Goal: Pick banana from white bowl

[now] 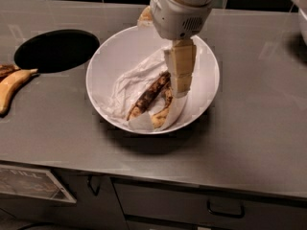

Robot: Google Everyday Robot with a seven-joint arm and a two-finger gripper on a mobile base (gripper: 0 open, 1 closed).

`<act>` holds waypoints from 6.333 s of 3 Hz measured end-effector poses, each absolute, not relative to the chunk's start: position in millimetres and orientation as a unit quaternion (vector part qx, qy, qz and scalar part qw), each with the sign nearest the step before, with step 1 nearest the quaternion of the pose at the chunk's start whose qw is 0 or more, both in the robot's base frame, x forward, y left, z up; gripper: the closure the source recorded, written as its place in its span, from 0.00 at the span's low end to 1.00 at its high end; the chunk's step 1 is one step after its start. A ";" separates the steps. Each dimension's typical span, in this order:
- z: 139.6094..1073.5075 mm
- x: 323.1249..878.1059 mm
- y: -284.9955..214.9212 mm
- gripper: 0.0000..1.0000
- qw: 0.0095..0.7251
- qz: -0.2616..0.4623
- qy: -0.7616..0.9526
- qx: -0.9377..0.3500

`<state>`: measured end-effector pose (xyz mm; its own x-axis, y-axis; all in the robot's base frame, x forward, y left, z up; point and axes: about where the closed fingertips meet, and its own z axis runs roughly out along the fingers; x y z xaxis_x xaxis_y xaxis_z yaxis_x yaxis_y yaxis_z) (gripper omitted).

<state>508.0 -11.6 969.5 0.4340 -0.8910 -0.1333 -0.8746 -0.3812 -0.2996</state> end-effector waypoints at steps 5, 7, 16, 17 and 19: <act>903.4 528.2 6.2 0.27 0.168 0.039 0.515 -0.840; 898.1 532.2 12.0 0.32 0.162 0.044 0.509 -0.844; 857.1 549.3 11.5 1.00 0.161 0.060 0.506 -0.845; 876.4 542.9 14.2 1.00 0.173 0.042 0.503 -0.846; 935.8 520.5 26.9 1.00 0.203 -0.016 0.478 -0.855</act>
Offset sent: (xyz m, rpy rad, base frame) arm 0.0210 0.0289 -0.0592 0.0290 0.1122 0.0999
